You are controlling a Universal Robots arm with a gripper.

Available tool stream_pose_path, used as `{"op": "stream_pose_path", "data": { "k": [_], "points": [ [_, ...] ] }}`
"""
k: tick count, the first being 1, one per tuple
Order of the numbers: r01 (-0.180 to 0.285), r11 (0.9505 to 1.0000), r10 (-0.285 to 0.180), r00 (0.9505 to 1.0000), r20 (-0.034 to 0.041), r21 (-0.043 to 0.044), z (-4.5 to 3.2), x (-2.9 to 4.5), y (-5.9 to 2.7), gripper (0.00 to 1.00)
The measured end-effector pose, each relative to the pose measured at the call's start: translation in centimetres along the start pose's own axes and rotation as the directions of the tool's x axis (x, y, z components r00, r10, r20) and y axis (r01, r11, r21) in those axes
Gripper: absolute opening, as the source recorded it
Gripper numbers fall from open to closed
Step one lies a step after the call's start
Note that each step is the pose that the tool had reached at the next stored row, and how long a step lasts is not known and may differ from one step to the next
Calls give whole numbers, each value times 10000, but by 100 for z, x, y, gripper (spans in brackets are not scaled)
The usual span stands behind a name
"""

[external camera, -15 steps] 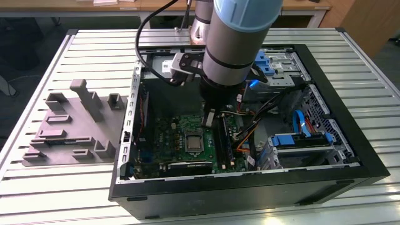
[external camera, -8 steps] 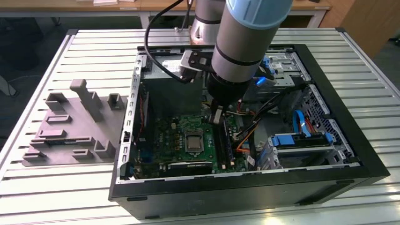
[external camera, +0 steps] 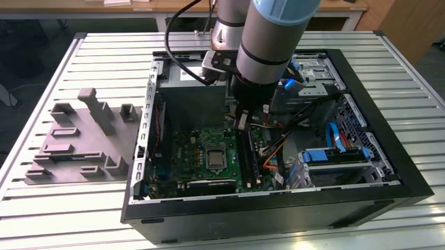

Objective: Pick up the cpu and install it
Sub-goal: 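Install the first cpu locking lever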

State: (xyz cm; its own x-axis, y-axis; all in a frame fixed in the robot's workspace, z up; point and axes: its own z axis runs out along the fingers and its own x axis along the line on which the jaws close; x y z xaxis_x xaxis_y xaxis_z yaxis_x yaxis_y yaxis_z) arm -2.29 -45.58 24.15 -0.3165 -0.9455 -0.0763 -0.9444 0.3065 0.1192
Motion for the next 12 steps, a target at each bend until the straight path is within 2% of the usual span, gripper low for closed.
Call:
{"op": "stream_pose_path", "data": {
  "k": [6,12],
  "points": [
    [0,10000,0,10000,2,-2,53,-75,24,11],
    [61,10000,-61,10000,5,-9,92,-97,74,11]
  ]
}}
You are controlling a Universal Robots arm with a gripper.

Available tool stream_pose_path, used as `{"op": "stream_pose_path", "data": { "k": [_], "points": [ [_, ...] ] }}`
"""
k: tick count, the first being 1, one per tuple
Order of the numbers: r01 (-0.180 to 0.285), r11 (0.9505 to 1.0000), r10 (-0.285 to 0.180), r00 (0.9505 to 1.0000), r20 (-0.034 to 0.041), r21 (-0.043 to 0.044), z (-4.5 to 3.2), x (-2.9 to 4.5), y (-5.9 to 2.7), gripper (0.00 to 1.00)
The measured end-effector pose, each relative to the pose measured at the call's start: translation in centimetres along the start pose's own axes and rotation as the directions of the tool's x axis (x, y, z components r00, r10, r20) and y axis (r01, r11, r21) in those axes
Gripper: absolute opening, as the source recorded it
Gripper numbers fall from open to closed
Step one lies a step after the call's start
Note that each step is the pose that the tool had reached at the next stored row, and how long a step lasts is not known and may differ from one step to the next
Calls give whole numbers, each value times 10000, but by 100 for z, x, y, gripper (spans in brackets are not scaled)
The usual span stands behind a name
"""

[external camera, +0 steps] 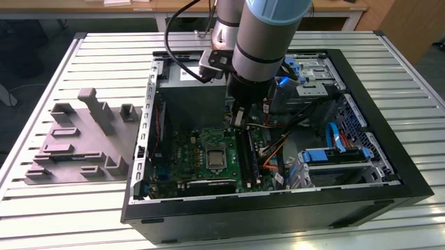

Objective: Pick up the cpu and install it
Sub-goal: 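Install the first cpu locking lever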

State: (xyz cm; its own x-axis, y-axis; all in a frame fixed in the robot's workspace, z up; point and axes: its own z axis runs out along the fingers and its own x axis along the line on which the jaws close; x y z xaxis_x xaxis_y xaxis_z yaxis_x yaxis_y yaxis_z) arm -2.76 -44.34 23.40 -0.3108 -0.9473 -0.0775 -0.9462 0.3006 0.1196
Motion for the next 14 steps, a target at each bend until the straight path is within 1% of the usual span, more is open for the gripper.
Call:
{"op": "stream_pose_path", "data": {
  "k": [6,9,14],
  "points": [
    [332,9994,-332,9994,-43,-27,14,7,35,11],
    [378,9993,-378,9993,-44,-30,18,15,55,11],
    [387,9992,-388,9992,-47,-32,12,59,43,11]
  ]
}}
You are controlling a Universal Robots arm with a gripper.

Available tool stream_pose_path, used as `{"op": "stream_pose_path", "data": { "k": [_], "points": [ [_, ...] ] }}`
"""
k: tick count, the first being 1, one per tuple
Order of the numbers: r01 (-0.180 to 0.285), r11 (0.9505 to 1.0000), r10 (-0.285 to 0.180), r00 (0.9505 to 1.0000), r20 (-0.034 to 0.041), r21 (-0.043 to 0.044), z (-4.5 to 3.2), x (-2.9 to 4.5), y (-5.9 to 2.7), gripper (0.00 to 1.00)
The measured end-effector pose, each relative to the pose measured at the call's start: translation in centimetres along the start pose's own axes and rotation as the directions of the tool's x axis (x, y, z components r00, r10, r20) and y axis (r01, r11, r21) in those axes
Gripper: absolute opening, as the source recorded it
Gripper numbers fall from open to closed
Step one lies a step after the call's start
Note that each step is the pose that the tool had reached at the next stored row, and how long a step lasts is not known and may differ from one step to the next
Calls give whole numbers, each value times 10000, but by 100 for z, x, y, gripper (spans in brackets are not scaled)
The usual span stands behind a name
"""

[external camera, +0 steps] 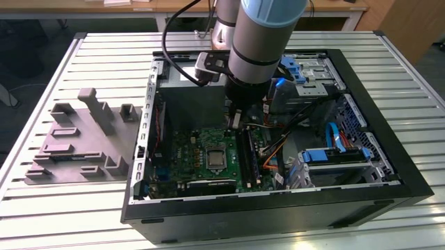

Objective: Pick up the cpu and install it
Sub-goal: 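Install the first cpu locking lever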

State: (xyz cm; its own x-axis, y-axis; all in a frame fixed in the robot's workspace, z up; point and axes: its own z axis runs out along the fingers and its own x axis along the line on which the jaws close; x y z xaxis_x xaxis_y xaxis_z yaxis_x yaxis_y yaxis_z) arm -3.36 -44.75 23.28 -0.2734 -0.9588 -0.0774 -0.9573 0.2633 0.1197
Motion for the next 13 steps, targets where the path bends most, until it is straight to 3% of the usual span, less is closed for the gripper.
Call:
{"op": "stream_pose_path", "data": {
  "k": [7,13],
  "points": [
    [137,9999,-137,9999,-15,-2,-8,99,-3,11],
    [196,9998,-196,9998,-19,6,-9,114,0,11]
  ]
}}
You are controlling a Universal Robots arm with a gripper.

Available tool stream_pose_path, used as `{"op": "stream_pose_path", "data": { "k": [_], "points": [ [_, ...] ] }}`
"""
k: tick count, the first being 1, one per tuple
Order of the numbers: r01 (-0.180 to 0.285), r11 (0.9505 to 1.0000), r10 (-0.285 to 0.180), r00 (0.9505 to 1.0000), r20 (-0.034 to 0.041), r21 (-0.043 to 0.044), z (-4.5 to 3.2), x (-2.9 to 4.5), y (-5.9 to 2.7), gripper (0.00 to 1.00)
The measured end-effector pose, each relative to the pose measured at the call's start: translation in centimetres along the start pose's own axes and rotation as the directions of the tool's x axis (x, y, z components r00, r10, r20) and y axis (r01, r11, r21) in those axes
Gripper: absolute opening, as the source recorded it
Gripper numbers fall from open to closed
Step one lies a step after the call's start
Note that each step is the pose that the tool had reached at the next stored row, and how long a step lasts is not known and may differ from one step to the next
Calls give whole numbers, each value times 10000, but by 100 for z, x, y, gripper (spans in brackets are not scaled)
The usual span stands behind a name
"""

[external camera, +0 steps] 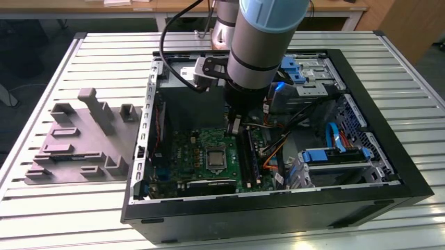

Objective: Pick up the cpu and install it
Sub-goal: 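Install the first cpu locking lever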

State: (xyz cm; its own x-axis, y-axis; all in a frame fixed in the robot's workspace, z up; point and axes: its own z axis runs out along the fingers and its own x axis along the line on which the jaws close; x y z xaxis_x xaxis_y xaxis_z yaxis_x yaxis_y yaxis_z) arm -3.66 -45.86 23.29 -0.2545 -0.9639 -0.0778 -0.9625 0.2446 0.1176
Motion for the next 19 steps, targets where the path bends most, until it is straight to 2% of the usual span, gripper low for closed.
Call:
{"op": "stream_pose_path", "data": {
  "k": [10,19],
  "points": [
    [29,10000,-29,10000,-4,-1,-1,24,1,11],
    [109,9999,-109,9999,-21,-6,3,163,-27,11]
  ]
}}
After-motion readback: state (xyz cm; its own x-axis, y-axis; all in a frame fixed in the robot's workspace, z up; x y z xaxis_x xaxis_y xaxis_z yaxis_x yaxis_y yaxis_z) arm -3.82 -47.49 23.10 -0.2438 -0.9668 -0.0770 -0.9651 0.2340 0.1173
